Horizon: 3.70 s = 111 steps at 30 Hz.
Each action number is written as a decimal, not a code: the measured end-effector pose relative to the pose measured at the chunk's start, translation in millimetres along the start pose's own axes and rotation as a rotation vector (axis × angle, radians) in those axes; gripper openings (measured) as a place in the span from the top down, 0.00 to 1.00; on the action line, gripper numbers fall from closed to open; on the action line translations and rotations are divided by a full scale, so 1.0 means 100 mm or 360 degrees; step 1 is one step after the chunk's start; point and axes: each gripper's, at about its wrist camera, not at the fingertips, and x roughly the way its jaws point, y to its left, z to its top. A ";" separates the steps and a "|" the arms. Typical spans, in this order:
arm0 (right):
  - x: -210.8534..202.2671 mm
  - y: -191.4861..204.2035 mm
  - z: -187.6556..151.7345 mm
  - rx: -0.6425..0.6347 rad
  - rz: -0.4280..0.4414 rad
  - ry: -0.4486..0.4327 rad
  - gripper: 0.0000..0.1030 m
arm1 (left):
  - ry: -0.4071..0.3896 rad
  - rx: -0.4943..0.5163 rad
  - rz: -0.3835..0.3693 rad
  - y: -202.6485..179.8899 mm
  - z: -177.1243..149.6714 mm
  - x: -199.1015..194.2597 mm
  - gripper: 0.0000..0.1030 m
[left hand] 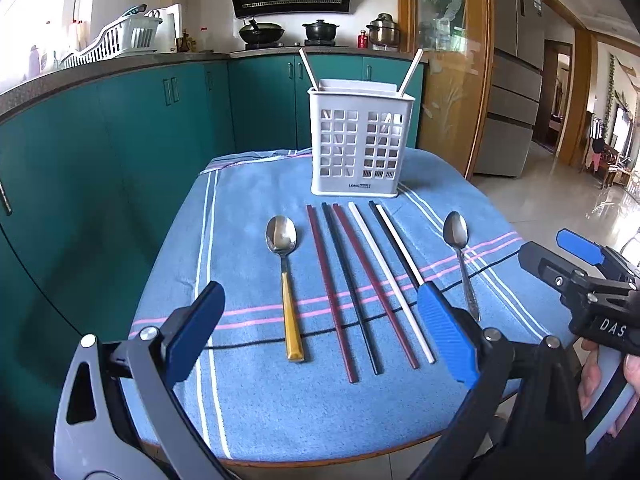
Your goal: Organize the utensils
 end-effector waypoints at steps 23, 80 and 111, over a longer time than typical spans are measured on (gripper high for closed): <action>1.57 -0.79 0.56 -0.0125 0.0610 0.0642 0.63 | 0.0338 0.0078 -0.0206 0.84 0.71 1.55 0.63; -0.34 0.28 0.99 -0.0603 -0.0255 -0.0606 0.97 | -0.0674 0.0052 0.0001 0.36 1.02 -0.49 0.98; 0.36 0.17 1.48 -0.0168 -0.0384 -0.0801 0.04 | -0.0661 -0.0201 0.0102 0.86 1.05 -0.16 0.98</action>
